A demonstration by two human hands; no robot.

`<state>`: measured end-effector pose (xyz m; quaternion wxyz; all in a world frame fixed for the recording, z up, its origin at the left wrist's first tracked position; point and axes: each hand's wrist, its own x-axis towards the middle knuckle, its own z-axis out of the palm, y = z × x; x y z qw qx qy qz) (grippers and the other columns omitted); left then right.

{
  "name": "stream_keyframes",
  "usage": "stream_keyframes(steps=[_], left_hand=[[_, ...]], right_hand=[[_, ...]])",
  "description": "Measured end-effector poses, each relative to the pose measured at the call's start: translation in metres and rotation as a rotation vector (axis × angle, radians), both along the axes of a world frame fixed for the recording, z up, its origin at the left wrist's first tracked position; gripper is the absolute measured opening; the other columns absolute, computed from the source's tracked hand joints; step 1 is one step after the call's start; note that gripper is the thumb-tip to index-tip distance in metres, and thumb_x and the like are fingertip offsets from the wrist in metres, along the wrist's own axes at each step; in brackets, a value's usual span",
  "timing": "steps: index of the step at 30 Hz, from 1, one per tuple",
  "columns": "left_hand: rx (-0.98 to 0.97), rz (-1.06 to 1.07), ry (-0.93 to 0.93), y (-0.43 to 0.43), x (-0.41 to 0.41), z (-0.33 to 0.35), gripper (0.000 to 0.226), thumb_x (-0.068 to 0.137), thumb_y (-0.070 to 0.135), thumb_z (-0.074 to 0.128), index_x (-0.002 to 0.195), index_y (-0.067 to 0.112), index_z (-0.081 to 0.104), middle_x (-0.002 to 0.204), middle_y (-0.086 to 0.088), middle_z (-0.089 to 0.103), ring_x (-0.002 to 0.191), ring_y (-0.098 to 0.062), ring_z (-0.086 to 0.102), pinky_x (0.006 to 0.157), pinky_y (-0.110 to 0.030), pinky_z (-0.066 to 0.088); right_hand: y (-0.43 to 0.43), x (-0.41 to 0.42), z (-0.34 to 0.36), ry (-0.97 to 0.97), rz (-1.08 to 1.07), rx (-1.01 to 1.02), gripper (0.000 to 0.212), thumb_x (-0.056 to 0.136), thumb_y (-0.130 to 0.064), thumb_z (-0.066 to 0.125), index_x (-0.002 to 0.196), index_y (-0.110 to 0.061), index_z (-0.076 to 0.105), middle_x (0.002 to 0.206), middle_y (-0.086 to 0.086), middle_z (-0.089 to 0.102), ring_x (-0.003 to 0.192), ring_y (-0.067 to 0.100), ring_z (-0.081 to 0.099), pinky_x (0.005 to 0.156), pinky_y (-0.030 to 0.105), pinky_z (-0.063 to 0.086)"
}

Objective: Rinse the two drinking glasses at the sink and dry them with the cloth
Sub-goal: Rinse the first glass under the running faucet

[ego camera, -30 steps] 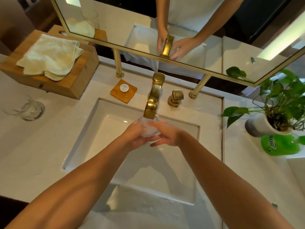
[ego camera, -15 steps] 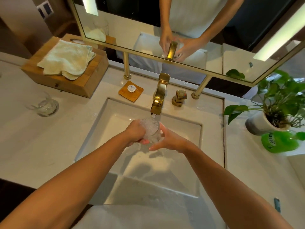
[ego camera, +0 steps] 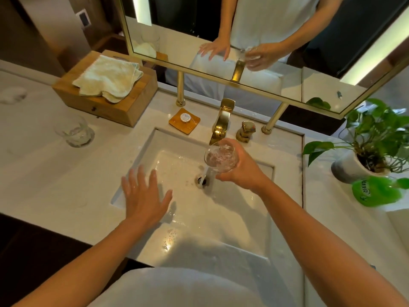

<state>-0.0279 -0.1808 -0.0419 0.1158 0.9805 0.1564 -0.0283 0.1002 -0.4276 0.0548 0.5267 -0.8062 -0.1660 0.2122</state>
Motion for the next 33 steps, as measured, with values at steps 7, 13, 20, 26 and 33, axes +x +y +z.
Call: stream_keyframes(steps=[7, 13, 20, 26, 33], left_hand=[[0.048, 0.23, 0.185, 0.017, -0.049, -0.033, 0.099, 0.084, 0.081, 0.007, 0.157, 0.018, -0.015, 0.163, -0.021, -0.017, 0.147, -0.047, -0.021, 0.119, -0.059, -0.009], [0.072, 0.246, 0.195, 0.015, -0.047, -0.033, 0.097, 0.085, 0.081, 0.008, 0.157, 0.02, -0.014, 0.163, -0.02, -0.018, 0.146, -0.047, -0.021, 0.118, -0.059, -0.011], [0.027, 0.256, 0.269, 0.015, -0.044, -0.027, 0.099, 0.082, 0.083, 0.002, 0.157, 0.02, -0.016, 0.163, -0.017, -0.023, 0.146, -0.046, -0.024, 0.118, -0.059, -0.012], [-0.238, 0.345, 0.276, 0.013, -0.02, 0.006, 0.098, 0.081, 0.082, 0.004, 0.158, 0.023, -0.005, 0.165, -0.01, -0.017, 0.149, -0.045, -0.015, 0.12, -0.06, -0.006], [-0.633, -0.188, -0.157, -0.012, 0.024, 0.083, 0.094, 0.082, 0.071, 0.058, 0.156, 0.034, 0.011, 0.165, 0.004, 0.018, 0.149, -0.018, 0.023, 0.118, -0.041, 0.031]], right_hand=[[0.021, 0.01, 0.044, -0.596, 0.442, -0.857, 0.075, 0.08, -0.019, 0.077, 0.139, -0.034, 0.034, 0.114, 0.002, 0.06, 0.099, 0.021, 0.057, 0.071, 0.037, 0.055], [0.069, -0.014, 0.086, -0.412, 0.733, -1.923, 0.043, 0.091, -0.03, 0.065, 0.124, -0.007, 0.049, 0.111, 0.014, 0.052, 0.114, 0.037, 0.059, 0.092, 0.041, 0.056], [0.068, 0.031, 0.083, 0.22, 0.881, -1.323, 0.066, 0.078, -0.006, 0.079, 0.134, -0.024, 0.052, 0.123, 0.012, 0.06, 0.106, 0.029, 0.063, 0.083, 0.038, 0.056], [0.046, -0.001, 0.016, 0.439, 0.24, -0.013, 0.081, 0.071, 0.015, 0.077, 0.134, -0.027, 0.047, 0.126, 0.017, 0.054, 0.109, 0.029, 0.061, 0.089, 0.043, 0.059], [0.064, -0.033, -0.012, 0.384, 0.038, 0.316, 0.086, 0.067, 0.025, 0.074, 0.133, -0.024, 0.049, 0.112, 0.01, 0.057, 0.093, 0.018, 0.068, 0.069, 0.028, 0.058]])
